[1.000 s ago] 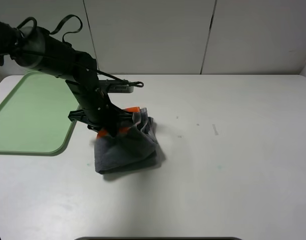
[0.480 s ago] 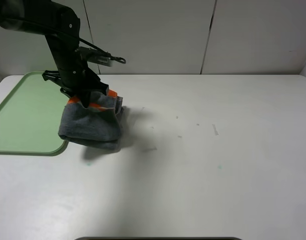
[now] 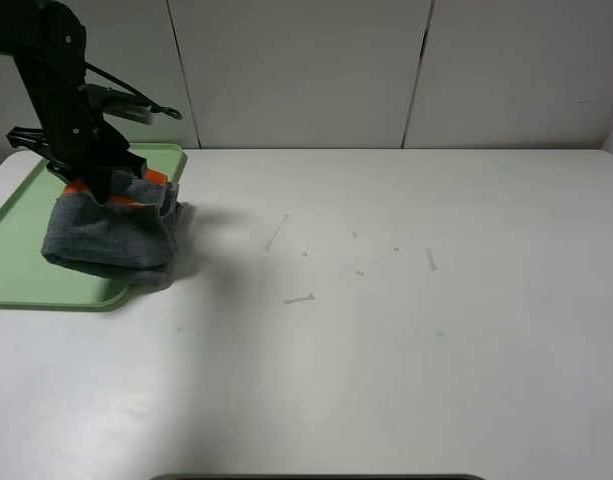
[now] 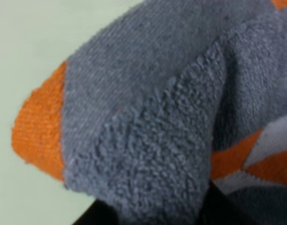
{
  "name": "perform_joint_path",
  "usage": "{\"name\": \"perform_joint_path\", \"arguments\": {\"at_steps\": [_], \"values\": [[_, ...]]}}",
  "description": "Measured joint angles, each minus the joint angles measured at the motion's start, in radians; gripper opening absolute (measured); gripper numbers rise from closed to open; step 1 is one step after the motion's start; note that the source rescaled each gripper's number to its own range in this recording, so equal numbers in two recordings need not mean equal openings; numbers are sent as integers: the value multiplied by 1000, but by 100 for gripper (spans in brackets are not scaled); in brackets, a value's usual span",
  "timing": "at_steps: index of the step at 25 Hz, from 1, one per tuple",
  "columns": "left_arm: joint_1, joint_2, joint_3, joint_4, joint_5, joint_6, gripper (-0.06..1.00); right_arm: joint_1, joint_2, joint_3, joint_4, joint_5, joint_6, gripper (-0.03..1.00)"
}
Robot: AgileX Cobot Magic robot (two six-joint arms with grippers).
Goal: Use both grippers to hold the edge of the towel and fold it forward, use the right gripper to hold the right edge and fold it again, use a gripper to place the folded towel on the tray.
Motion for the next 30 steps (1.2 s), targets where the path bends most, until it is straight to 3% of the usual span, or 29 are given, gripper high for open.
{"name": "perform_joint_path", "arguments": {"at_steps": [7, 19, 20, 22, 24, 27, 30], "values": [[79, 0, 0, 71, -3, 14, 22, 0, 0, 0, 0, 0, 0, 100], [112, 11, 0, 76, -31, 72, 23, 0, 0, 0, 0, 0, 0, 100], [112, 11, 0, 76, -32, 73, 30, 0, 0, 0, 0, 0, 0, 100], [113, 11, 0, 76, -37, 82, 61, 0, 0, 0, 0, 0, 0, 100], [113, 11, 0, 74, -51, 84, 85, 0, 0, 0, 0, 0, 0, 100], [113, 11, 0, 74, -57, 84, 96, 0, 0, 0, 0, 0, 0, 100], [113, 11, 0, 74, -55, 84, 99, 0, 0, 0, 0, 0, 0, 100]]}}
